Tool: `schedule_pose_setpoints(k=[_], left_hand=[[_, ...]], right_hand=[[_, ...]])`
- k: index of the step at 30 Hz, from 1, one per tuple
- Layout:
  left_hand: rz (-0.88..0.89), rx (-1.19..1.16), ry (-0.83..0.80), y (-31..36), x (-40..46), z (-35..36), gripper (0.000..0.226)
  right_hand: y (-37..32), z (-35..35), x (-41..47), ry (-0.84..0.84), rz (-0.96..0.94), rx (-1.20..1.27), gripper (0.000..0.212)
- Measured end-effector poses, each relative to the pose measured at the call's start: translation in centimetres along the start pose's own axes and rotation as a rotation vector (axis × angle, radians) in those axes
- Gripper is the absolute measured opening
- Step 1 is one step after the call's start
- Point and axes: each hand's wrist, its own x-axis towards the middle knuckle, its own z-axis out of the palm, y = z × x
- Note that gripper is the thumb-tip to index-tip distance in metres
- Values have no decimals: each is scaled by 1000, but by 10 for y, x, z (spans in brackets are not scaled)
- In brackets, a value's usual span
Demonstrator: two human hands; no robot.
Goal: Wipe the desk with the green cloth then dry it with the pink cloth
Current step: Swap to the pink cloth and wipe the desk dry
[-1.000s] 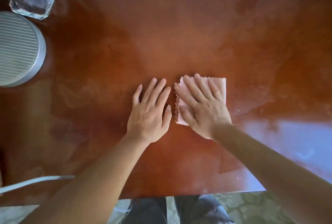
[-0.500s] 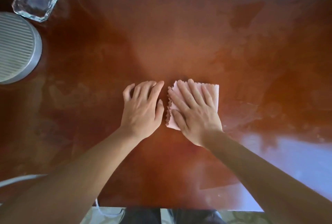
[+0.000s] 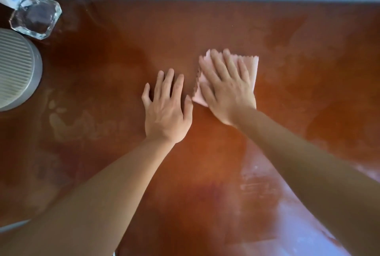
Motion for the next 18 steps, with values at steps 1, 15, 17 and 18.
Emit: schedule_pose_setpoints(k=[1,15,17,18], left_hand=[[2,-1,7,0,-1,0,55],[10,3,52,2,0,4,53],[12,5,58,1,0,4,53],[12,3,60,1,0,4,53]], right_hand=[[-3,3,-13,-10,-29,-13,64],[47,-31,105,10,94,20,59],[35,-30,112,2,94,17,61],[22,-27,107,-2,48,1,63]])
